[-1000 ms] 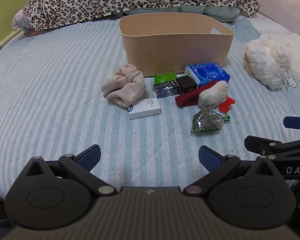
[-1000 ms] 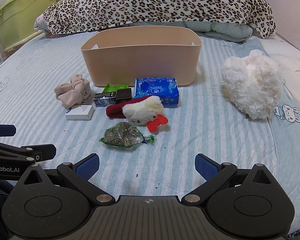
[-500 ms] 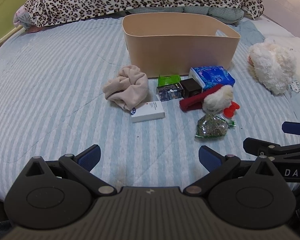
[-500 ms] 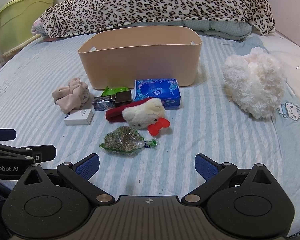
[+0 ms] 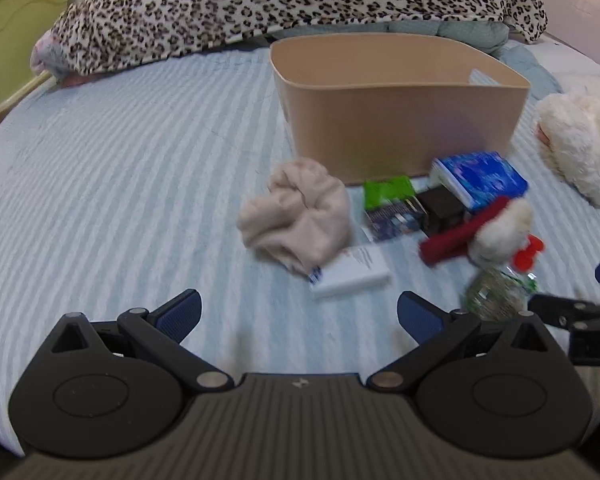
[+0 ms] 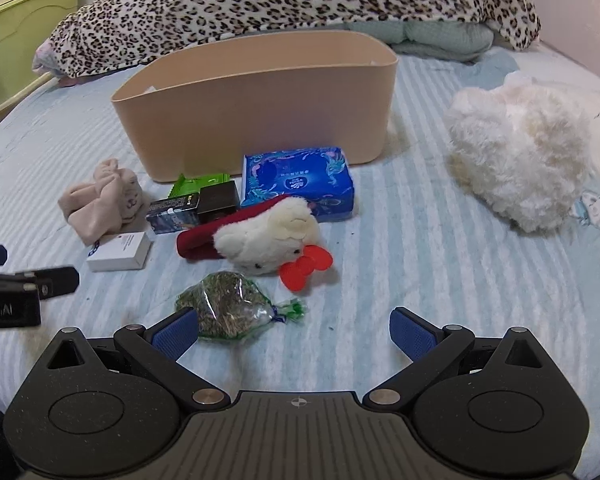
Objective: Organize objects
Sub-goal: 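Grasp the beige cloth with the left gripper while the right gripper grasps the herb bag, then carry cloth and herb bag into the beige basket and open both grippers, then grasp the white box with the left gripper while the right gripper grasps the plush toy, then carry white box and plush toy into the basket and release both, then grasp the green packet with the left gripper while the right gripper grasps the blue tissue pack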
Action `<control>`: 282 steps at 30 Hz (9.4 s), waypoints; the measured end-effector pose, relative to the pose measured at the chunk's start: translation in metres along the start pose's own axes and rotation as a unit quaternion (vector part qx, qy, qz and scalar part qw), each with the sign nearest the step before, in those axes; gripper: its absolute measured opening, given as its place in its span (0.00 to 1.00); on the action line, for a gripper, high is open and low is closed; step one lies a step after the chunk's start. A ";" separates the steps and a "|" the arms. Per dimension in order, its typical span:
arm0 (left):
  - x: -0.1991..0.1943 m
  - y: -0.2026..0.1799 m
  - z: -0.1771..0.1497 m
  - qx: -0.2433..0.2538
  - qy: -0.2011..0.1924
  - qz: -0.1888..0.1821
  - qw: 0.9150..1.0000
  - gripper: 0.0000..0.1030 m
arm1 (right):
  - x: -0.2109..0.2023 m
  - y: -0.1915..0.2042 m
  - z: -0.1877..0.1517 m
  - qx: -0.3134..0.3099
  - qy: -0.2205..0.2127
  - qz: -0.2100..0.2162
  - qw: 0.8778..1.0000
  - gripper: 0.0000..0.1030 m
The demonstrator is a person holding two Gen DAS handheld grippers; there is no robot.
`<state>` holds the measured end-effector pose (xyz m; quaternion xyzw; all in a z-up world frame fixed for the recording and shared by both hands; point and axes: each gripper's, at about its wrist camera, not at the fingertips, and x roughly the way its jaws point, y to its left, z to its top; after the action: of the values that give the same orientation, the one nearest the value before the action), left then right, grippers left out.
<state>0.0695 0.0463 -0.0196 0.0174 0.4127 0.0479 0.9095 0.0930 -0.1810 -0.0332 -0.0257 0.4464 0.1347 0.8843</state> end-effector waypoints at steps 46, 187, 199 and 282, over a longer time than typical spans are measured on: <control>-0.002 0.025 0.078 0.051 -0.043 -0.092 0.993 0.42 | -0.012 -0.007 0.027 -0.003 -0.042 0.048 0.998 0.27; 0.020 -0.008 0.145 0.022 -0.121 -0.038 0.992 0.58 | -0.001 -0.050 0.157 -0.022 -0.170 0.033 0.985 0.54; 0.102 -0.037 0.187 0.036 -0.099 -0.020 0.994 0.58 | 0.069 -0.054 0.204 -0.007 -0.135 -0.002 0.991 0.54; 0.144 -0.022 0.079 -0.036 0.082 -0.067 0.994 0.92 | 0.124 -0.019 0.086 0.002 0.036 0.061 0.997 1.00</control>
<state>0.2253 0.0395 -0.0769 -0.0477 0.4844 0.0027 0.8735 0.2356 -0.1581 -0.0820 -0.0011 0.4792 0.1864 0.8577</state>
